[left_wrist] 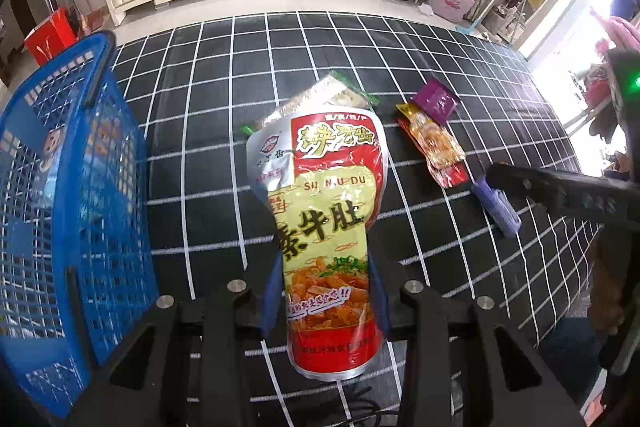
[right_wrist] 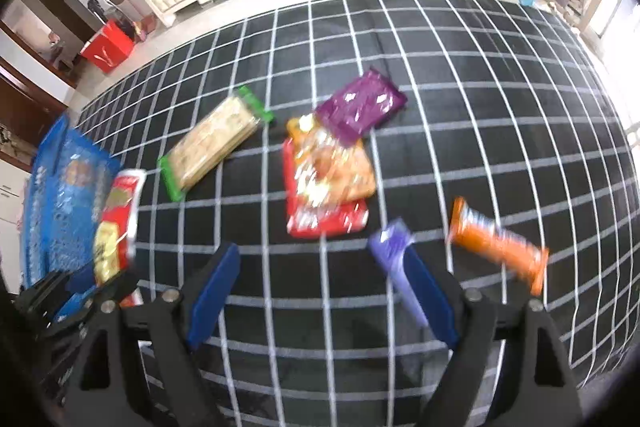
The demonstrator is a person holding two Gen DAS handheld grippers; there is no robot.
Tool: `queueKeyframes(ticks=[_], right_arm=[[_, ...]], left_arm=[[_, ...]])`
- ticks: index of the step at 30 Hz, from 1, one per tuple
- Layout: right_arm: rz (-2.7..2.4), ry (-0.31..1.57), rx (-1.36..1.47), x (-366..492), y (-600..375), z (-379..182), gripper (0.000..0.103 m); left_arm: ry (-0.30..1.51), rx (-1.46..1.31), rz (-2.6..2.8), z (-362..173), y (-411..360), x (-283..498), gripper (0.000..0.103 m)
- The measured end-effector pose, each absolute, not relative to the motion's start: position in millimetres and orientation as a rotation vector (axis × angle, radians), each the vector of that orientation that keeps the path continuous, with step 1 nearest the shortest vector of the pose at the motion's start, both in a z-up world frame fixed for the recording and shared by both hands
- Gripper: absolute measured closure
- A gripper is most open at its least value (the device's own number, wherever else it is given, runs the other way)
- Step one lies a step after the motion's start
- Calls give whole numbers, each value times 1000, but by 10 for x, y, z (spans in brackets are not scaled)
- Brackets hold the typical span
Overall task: Organize snacks
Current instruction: 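Grasp the red-and-yellow pouch with the left tool while the right tool moves toward the yellow pouch, then grasp the yellow snack pouch with the right tool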
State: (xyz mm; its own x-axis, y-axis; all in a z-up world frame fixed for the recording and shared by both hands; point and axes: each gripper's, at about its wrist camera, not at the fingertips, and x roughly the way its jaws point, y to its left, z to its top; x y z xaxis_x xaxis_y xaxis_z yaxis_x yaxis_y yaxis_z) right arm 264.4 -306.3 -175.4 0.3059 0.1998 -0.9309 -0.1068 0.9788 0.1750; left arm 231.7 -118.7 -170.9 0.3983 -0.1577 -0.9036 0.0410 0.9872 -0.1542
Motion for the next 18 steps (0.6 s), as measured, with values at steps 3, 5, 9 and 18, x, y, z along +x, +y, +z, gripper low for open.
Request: queueKeyframes(ticks=[3,5,9,18], right_arm=[[161,1226,15,2902,-3043,-1862,16],[170,1254,25,3054,-3036,-1982,16],[171,1295,8,3311,-2989,-2222,16],[180,1298,-46,3385,-2934,-2387,40]], left_arm=[[1165,-114,-120,-1757,-1203,2459,68],[1172,-110,-120,-1792,-1238,2536,68],[1191,-118,-131,-1875,-1269,2665,68],[1210,-95,-149,-1946,-1288,2706,68]])
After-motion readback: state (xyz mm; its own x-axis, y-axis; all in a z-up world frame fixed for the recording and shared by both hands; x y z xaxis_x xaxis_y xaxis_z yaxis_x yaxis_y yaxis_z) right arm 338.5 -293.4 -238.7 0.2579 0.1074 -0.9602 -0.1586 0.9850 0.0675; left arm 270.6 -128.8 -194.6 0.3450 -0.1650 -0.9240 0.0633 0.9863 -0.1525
